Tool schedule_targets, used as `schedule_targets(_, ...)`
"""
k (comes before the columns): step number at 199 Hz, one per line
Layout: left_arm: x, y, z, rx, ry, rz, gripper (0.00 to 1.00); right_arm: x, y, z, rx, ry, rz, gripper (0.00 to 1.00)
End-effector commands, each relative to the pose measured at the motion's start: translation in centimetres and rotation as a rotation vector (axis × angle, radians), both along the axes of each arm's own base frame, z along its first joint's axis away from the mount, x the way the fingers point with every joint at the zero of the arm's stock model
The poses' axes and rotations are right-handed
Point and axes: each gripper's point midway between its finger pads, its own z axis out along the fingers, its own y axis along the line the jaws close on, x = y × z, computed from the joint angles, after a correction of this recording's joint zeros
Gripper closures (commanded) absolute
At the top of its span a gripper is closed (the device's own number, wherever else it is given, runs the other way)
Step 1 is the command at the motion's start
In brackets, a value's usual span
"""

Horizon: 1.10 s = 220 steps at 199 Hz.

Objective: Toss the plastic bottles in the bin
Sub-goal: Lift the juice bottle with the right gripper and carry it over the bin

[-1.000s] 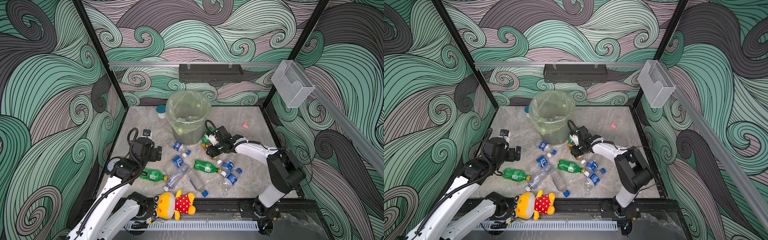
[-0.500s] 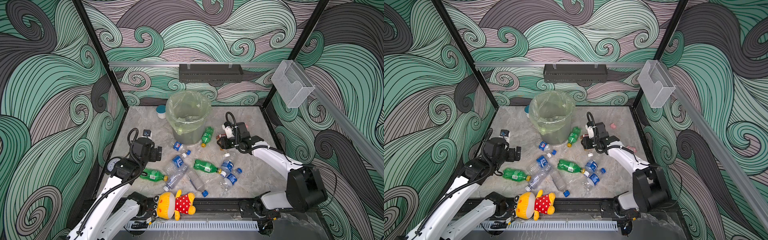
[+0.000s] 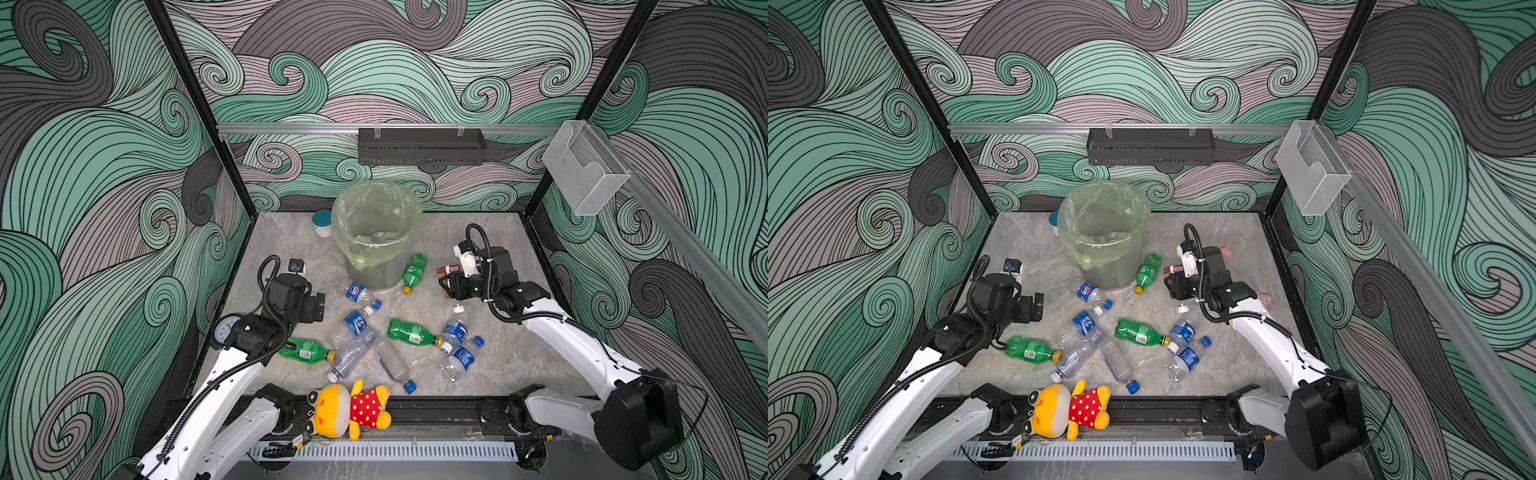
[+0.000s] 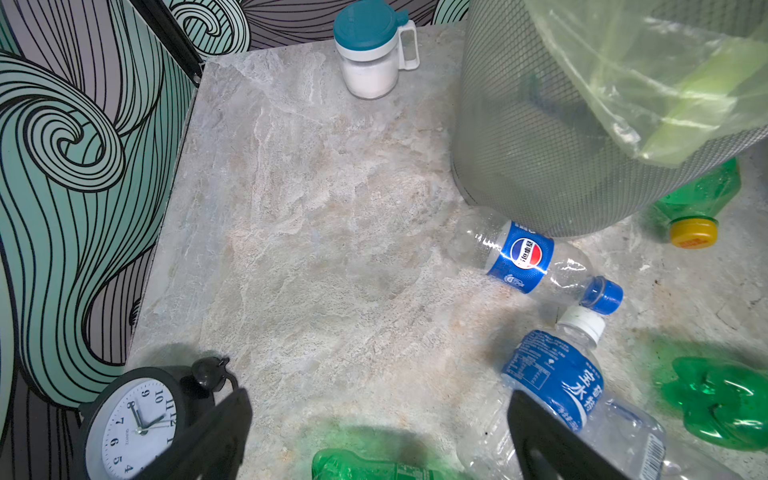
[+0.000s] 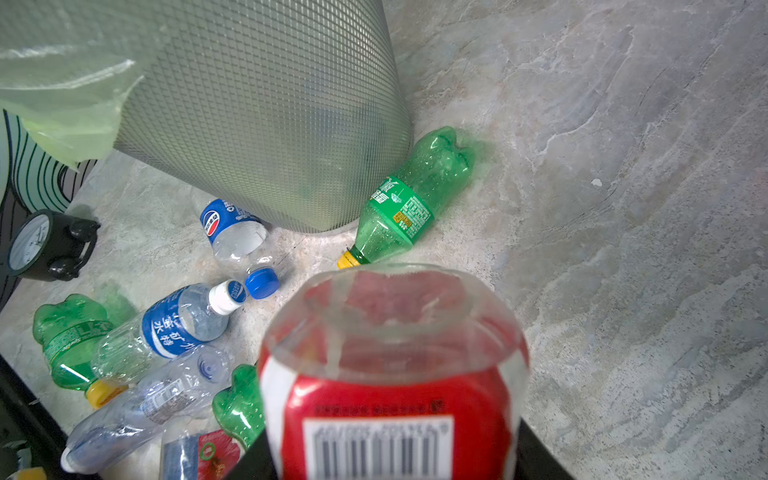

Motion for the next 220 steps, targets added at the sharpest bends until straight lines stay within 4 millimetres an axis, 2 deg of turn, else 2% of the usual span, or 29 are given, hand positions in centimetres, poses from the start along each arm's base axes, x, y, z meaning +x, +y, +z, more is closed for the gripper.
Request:
schedule_targets(1,-0.2,0.4,0.3,0.009,0.005,0.006,0.01,0.2,0.7,4.6,0.068,-0.077,0.018,0.55)
schedule_targets(15,-0.3,0.5,0.4,0.014,0.005,0.009,0.01,0.5,1.5,8.1,0.132,-0.142,0.037,0.56)
schedule_targets(16,-0.3,0.5,0.4,0.015,0.005,0.009,0.01,0.8,1.7,8.9,0.146,-0.162,0.040,0.57)
schedule_targets(30,-0.5,0.9,0.5,0.024,0.005,0.023,0.01,1.7,3.3,13.4,0.220,-0.236,0.082,0.59)
schedule_targets(50,-0.7,1.0,0.6,0.022,0.008,0.031,0.01,3.9,7.0,19.7,0.287,-0.338,0.176,0.59)
schedule_targets(63,-0.7,0.7,0.5,0.008,0.011,0.022,0.01,6.4,10.1,23.5,0.333,-0.397,0.227,0.58)
schedule_targets(69,-0.7,0.7,0.5,0.002,0.006,0.021,0.01,7.5,11.6,24.8,0.356,-0.408,0.246,0.55)
schedule_targets(76,-0.7,0.6,0.6,-0.006,0.003,0.023,0.01,8.5,13.0,26.5,0.387,-0.424,0.264,0.46)
schedule_targets(85,-0.7,0.6,0.7,-0.018,0.002,0.027,0.01,10.2,14.5,27.7,0.420,-0.428,0.264,0.34)
schedule_targets(93,-0.8,0.6,1.0,-0.027,0.004,0.032,0.01,11.3,15.0,28.4,0.443,-0.427,0.252,0.28)
schedule_targets(104,-1.1,0.6,1.0,-0.036,0.018,0.039,0.01,12.0,15.3,28.8,0.458,-0.431,0.243,0.23)
schedule_targets(118,-1.4,0.8,1.0,-0.048,0.036,0.061,0.01,11.8,15.1,28.5,0.462,-0.445,0.237,0.14)
schedule_targets(145,-1.4,0.8,1.0,-0.081,0.057,0.099,0.01,9.8,12.8,26.6,0.407,-0.484,0.194,0.01)
schedule_targets(174,-1.1,1.3,1.5,-0.081,0.081,0.167,0.01,6.6,9.8,23.5,0.330,-0.485,0.165,0.00)
schedule_targets(206,-1.6,2.6,1.7,-0.142,0.095,0.344,0.01,4.1,6.2,18.9,0.226,-0.423,0.108,0.00)
schedule_targets(220,-2.5,3.9,1.2,-0.181,0.087,0.487,0.01,3.4,4.7,17.3,0.197,-0.398,0.076,0.00)
